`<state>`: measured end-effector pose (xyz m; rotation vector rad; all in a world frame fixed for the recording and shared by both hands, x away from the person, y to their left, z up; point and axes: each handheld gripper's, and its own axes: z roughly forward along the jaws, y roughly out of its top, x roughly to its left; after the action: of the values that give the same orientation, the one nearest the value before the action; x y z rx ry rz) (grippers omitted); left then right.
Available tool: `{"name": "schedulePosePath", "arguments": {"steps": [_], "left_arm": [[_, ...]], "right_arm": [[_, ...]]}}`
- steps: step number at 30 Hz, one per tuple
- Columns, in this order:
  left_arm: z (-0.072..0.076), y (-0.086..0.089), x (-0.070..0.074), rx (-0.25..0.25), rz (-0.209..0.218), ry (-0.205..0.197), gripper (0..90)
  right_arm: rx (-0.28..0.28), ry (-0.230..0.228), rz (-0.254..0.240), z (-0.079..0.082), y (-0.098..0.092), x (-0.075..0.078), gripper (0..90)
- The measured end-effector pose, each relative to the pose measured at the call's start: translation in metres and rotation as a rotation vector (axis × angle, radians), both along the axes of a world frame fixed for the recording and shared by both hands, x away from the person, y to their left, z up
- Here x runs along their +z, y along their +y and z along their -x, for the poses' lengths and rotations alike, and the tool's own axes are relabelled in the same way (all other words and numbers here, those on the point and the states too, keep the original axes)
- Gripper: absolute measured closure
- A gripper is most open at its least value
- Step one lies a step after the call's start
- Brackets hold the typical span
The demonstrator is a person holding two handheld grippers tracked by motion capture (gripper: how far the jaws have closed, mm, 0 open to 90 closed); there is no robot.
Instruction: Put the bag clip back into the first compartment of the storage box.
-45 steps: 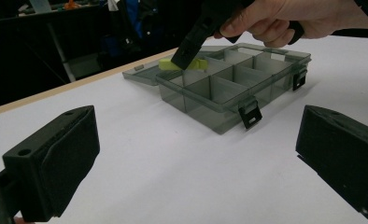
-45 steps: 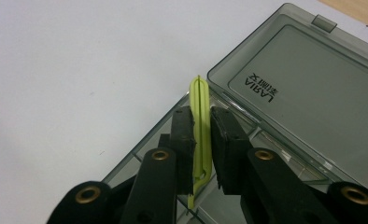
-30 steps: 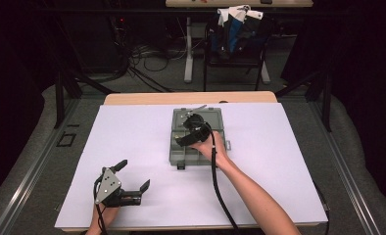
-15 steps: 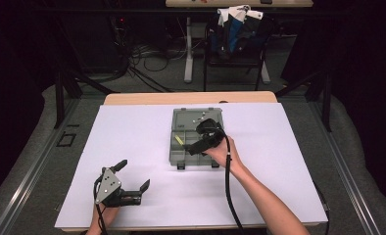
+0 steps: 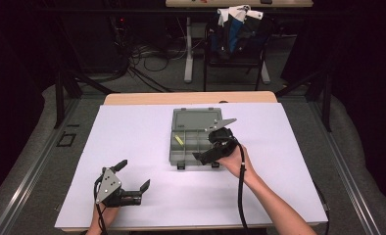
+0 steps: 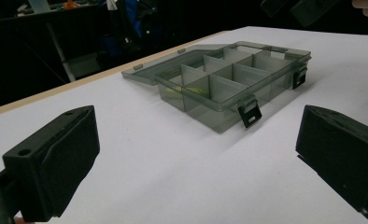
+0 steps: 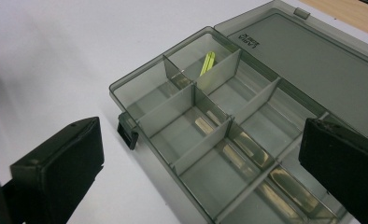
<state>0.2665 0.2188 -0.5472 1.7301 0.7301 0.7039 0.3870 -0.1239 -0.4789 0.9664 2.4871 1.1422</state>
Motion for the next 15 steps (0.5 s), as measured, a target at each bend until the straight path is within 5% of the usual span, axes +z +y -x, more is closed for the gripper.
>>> {"name": "schedulePosePath", "arguments": {"steps": [15], "left_arm": [[0.0,0.0,0.0,0.0,0.0,-0.001,0.0]], "right_arm": [[-0.019,-0.037,0.006,0.031,-0.034,0.0,0.0]]}}
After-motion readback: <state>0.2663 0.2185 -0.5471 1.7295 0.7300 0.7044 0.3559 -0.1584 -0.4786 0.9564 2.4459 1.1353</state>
